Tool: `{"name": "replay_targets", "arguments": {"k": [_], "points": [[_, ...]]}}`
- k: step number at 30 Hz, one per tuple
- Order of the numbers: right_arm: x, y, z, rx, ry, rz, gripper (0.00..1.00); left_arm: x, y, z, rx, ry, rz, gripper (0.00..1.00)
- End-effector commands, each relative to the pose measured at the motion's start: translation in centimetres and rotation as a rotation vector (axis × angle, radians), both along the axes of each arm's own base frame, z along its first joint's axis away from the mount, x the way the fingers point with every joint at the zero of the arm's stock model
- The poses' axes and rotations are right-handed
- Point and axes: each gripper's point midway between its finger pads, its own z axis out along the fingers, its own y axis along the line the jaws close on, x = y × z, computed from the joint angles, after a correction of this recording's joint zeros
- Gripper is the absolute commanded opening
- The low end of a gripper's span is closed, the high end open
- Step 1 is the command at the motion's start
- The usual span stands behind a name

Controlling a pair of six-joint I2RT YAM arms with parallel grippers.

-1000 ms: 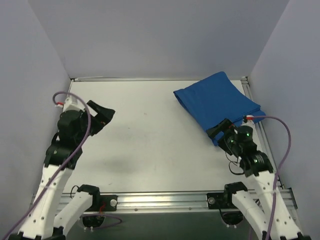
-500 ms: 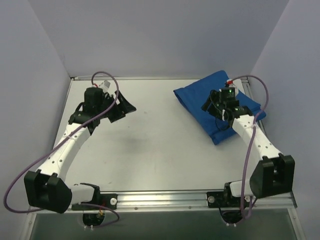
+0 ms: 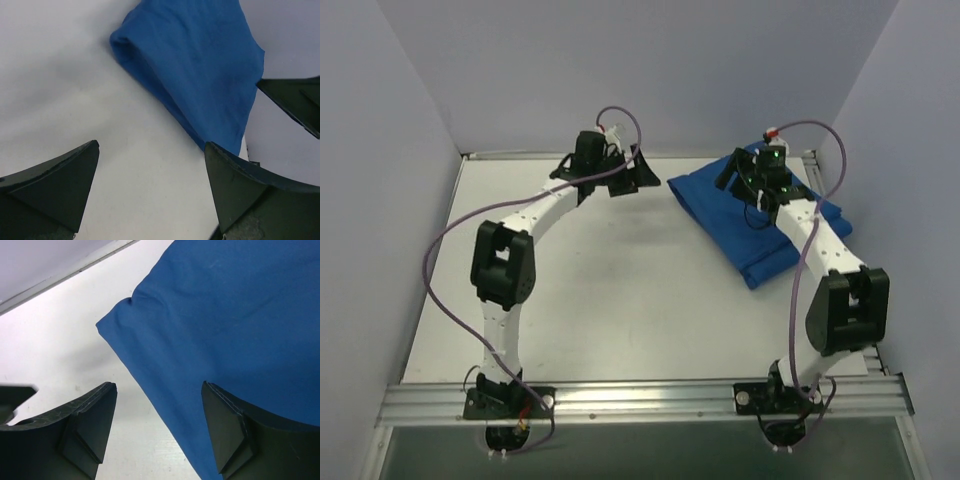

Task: Open and lay out the surgical kit
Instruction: Adjust the surgical kit at the center of the board.

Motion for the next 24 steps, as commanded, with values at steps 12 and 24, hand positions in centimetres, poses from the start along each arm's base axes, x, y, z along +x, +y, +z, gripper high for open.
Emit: {"name": "replay_targets", "arguments": {"k": [12, 24], "points": [[-6.9, -5.5, 6.3, 0.014, -0.163, -0.064, 0.71, 9.0, -9.1, -3.1, -0.065, -0.208, -0.088, 0.95], [-8.2, -7.0, 5.7, 0.005, -0.161, -0.086, 0.72, 11.3, -11.5, -4.4, -0.103, -0.183, -0.019, 0.93]]}}
